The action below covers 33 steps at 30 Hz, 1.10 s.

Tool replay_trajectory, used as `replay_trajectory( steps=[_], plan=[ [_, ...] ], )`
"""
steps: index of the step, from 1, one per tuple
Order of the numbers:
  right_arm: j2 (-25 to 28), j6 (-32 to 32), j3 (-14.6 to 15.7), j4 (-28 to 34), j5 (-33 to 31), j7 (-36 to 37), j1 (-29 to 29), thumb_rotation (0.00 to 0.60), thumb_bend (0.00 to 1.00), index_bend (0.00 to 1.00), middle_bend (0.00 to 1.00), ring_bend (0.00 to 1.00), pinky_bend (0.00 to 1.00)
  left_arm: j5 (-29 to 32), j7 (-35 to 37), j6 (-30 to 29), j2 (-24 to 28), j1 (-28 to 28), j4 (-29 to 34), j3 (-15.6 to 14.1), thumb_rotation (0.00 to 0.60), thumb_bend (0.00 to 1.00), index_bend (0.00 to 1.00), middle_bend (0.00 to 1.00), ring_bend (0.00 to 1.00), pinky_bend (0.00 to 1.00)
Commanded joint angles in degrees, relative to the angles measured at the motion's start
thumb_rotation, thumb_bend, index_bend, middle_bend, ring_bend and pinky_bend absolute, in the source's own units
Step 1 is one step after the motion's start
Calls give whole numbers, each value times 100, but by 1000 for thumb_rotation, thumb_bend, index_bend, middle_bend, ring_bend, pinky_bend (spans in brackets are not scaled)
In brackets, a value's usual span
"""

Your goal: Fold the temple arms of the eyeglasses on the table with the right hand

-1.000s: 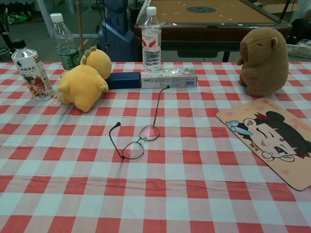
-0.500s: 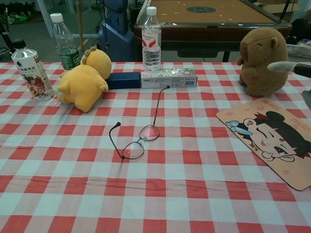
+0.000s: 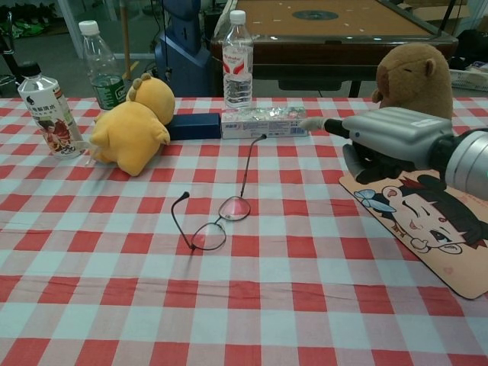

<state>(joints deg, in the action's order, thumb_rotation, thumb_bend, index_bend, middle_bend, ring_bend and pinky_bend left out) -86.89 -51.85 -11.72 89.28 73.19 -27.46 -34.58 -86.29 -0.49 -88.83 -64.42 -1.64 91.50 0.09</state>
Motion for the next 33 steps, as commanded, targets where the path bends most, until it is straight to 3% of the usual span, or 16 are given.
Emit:
replay_trajectory(
  steps=[1, 13, 33],
  plan=[
    [-217, 107, -69, -145, -170, -117, -194, 600, 963, 0, 994, 1000, 947, 17, 26, 19, 6, -3, -25, -4, 600, 320, 0, 0, 0, 0],
    [-1103, 320, -63, -708, -747, -542, -840, 600, 962, 0, 996, 1000, 950, 74, 288, -11, -28, -92, -251, -35, 600, 321, 0, 0, 0, 0],
    [-2262, 610, 243, -1733, -1188, -775, -1441, 600, 962, 0, 996, 1000, 950, 176, 499, -24, -54, -208, -453, -40, 600, 320, 0, 0, 0, 0]
  ],
)
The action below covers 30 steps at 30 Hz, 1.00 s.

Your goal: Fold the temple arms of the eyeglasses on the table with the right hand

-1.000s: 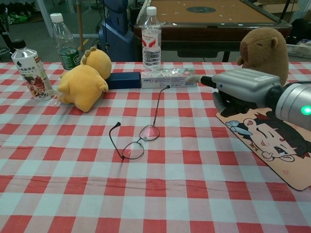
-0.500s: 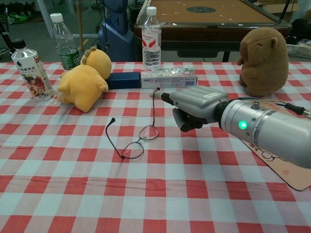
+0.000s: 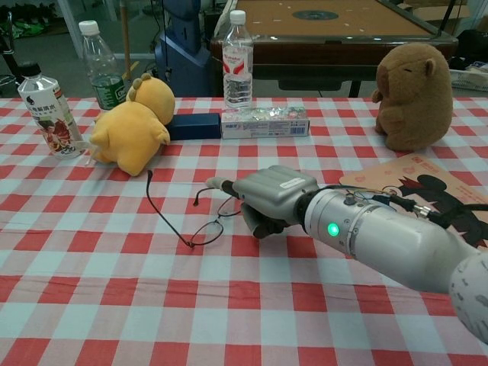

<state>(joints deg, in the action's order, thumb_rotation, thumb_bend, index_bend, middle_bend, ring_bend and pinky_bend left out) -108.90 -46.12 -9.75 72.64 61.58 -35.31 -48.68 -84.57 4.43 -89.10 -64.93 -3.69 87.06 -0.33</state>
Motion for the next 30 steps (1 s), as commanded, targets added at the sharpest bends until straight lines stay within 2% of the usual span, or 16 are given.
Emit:
replay_trajectory(
  steps=[1, 10, 17, 22, 30],
  plan=[
    [-83, 51, 68, -98, -32, 19, -38, 600, 962, 0, 996, 1000, 950, 5, 7, 7, -5, -4, -16, 1, 600, 320, 0, 0, 0, 0],
    [-153, 93, 215, -187, -31, 122, -50, 600, 962, 0, 996, 1000, 950, -8, 24, 18, -23, -9, -40, 4, 600, 320, 0, 0, 0, 0],
    [45, -103, 226, 111, 119, 276, 18, 600, 963, 0, 996, 1000, 950, -33, -7, 8, -17, -14, -12, 2, 600, 320, 0, 0, 0, 0],
    [484, -422, 340, 816, 427, 458, 211, 600, 963, 0, 996, 1000, 950, -39, -26, -6, 4, -25, 14, 1, 600, 320, 0, 0, 0, 0],
    [1720, -1232, 979, 2217, 1248, 343, 772, 600, 962, 0, 995, 1000, 950, -139, -122, -29, 6, -9, 108, -16, 600, 320, 0, 0, 0, 0]
  ],
)
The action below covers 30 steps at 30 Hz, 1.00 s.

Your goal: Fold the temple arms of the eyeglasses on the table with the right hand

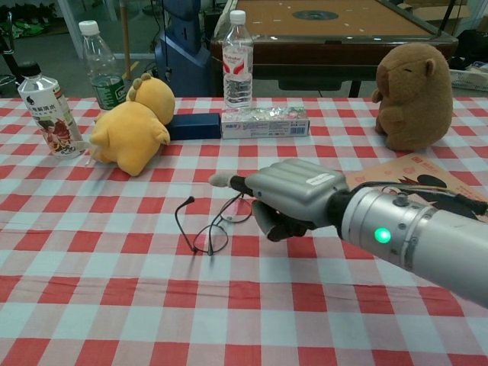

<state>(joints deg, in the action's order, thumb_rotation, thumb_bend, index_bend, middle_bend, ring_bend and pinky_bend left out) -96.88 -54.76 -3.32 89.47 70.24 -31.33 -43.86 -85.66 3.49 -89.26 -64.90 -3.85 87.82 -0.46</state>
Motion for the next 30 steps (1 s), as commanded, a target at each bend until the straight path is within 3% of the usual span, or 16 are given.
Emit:
replay_trajectory(
  steps=[1, 7, 13, 21, 30],
  plan=[
    [651, -439, 425, 663, 473, -93, 349, 600, 962, 0, 996, 1000, 950, -47, -45, -21, 8, 12, 52, -3, 600, 320, 0, 0, 0, 0],
    [1308, -665, 905, 1287, 894, -331, 634, 600, 962, 0, 996, 1000, 950, -156, -182, -35, 38, 53, 209, -12, 600, 321, 0, 0, 0, 0],
    [1223, -428, 1014, 1434, 1130, -440, 618, 600, 962, 0, 996, 1000, 950, -236, -274, -58, 55, 72, 313, -27, 600, 320, 0, 0, 0, 0],
    [470, 203, 709, 1177, 981, -702, 301, 600, 962, 0, 995, 1000, 950, -133, -179, -84, 70, 4, 232, -36, 600, 320, 0, 0, 0, 0],
    [-475, 310, 121, 325, 666, -793, 64, 600, 962, 0, 996, 1000, 950, -14, 46, -98, 51, -72, 37, -27, 600, 320, 0, 0, 0, 0]
  ],
)
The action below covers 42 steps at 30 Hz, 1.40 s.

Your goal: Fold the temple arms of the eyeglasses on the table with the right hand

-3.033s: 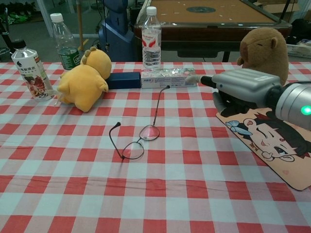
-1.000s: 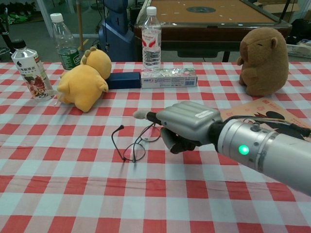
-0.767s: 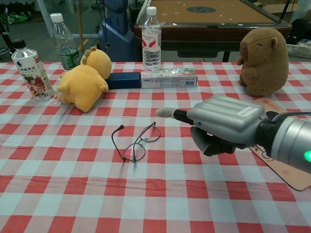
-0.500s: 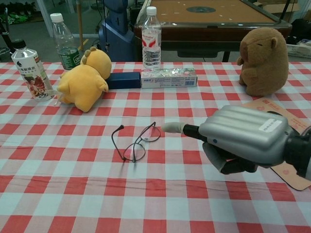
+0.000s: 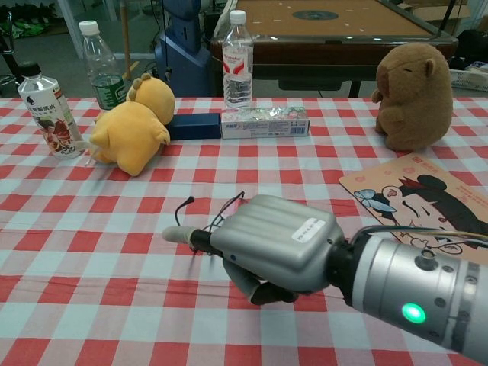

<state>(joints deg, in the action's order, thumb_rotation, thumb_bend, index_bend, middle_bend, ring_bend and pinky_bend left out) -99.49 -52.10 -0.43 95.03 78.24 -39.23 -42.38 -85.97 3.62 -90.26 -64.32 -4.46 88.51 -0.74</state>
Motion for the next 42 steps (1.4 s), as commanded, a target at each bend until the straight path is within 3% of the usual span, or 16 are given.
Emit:
replay_trajectory(
  steps=[1, 12, 22, 42],
  plan=[
    [-271, 30, -202, -302, -160, 2, -90, 600, 961, 0, 996, 1000, 950, 24, 49, 9, -10, -14, -47, 1, 600, 320, 0, 0, 0, 0],
    [-486, -57, -519, -873, -693, 359, -30, 600, 962, 0, 1000, 1000, 954, 23, 74, 68, -38, 7, -94, 5, 600, 320, 0, 0, 0, 0],
    [-562, 342, -694, -1301, -1235, 1123, -52, 600, 962, 0, 1000, 1000, 956, 8, 0, 94, -45, 24, -55, 4, 600, 320, 0, 0, 0, 0],
    [-777, 850, -740, -2104, -1516, 2006, -196, 600, 962, 0, 1000, 1000, 956, 41, -24, 143, -62, 15, -73, -12, 600, 321, 0, 0, 0, 0]
  ],
)
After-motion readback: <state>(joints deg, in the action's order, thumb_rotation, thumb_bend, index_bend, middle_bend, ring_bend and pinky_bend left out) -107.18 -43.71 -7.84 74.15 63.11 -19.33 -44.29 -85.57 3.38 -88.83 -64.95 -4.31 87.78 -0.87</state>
